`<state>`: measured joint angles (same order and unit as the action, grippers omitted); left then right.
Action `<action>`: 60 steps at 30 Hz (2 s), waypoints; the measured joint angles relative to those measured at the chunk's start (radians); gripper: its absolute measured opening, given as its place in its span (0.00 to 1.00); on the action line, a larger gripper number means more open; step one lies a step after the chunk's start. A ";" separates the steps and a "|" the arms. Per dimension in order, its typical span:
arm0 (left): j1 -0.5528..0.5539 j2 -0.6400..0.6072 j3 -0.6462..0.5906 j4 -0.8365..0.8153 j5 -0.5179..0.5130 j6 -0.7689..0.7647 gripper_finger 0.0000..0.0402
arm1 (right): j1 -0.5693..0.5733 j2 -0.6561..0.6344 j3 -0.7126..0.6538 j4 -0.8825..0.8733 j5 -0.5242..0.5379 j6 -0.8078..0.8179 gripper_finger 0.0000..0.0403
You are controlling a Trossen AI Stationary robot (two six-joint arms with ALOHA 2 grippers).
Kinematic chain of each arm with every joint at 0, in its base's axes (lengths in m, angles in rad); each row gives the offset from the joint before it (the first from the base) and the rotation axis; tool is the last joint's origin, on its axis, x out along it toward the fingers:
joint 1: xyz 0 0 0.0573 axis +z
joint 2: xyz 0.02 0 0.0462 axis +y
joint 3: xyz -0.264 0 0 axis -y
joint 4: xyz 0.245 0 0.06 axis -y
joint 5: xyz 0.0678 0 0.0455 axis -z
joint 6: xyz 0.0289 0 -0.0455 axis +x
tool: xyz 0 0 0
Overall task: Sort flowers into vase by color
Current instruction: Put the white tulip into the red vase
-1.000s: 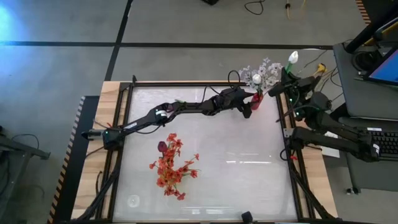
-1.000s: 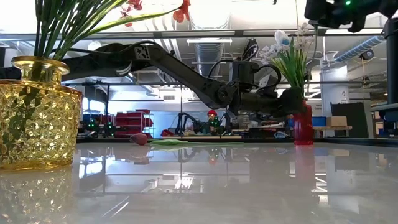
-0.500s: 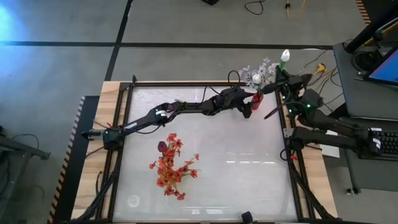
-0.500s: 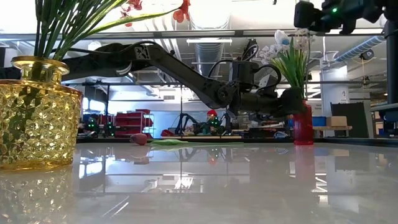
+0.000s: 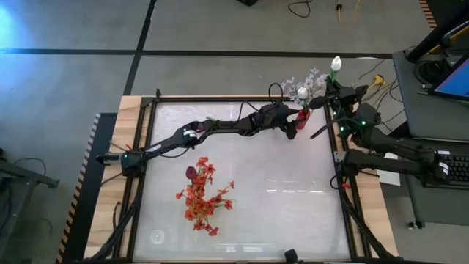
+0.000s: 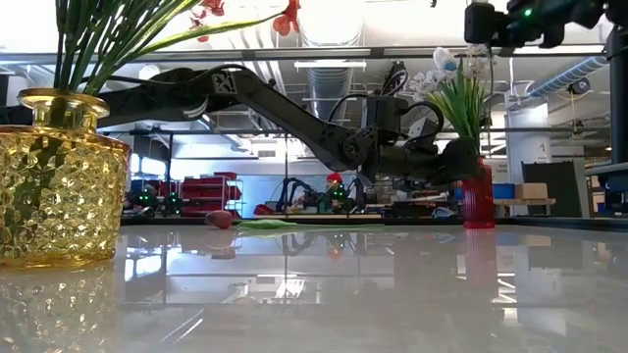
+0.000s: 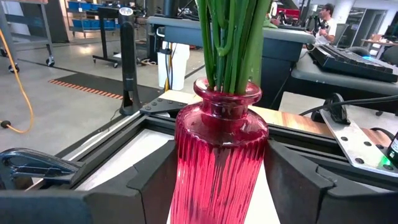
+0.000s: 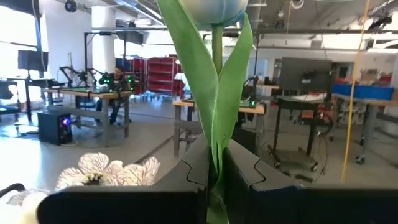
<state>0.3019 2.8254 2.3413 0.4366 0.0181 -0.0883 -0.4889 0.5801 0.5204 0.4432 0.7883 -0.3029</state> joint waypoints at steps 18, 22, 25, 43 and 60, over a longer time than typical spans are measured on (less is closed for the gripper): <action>0.000 -0.007 0.000 -0.016 0.000 -0.029 0.61 | 0.000 -0.044 0.095 -0.237 -0.001 0.101 0.04; 0.001 -0.014 0.000 -0.035 0.000 -0.029 0.66 | 0.000 -0.048 0.095 -0.239 -0.001 0.096 0.04; 0.001 -0.027 0.000 -0.072 0.000 -0.029 0.68 | 0.000 -0.054 0.095 -0.239 -0.001 0.093 0.04; 0.001 -0.069 0.000 -0.222 0.046 -0.026 0.69 | 0.016 -0.114 0.095 -0.300 -0.004 0.128 0.04; -0.012 -0.095 0.000 -0.291 0.052 0.018 0.69 | 0.116 -0.143 0.095 -0.343 -0.010 0.137 0.04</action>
<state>0.2901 2.7308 2.3413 0.1452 0.0696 -0.0705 -0.3733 0.4375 0.6155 0.1001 0.7784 -0.1659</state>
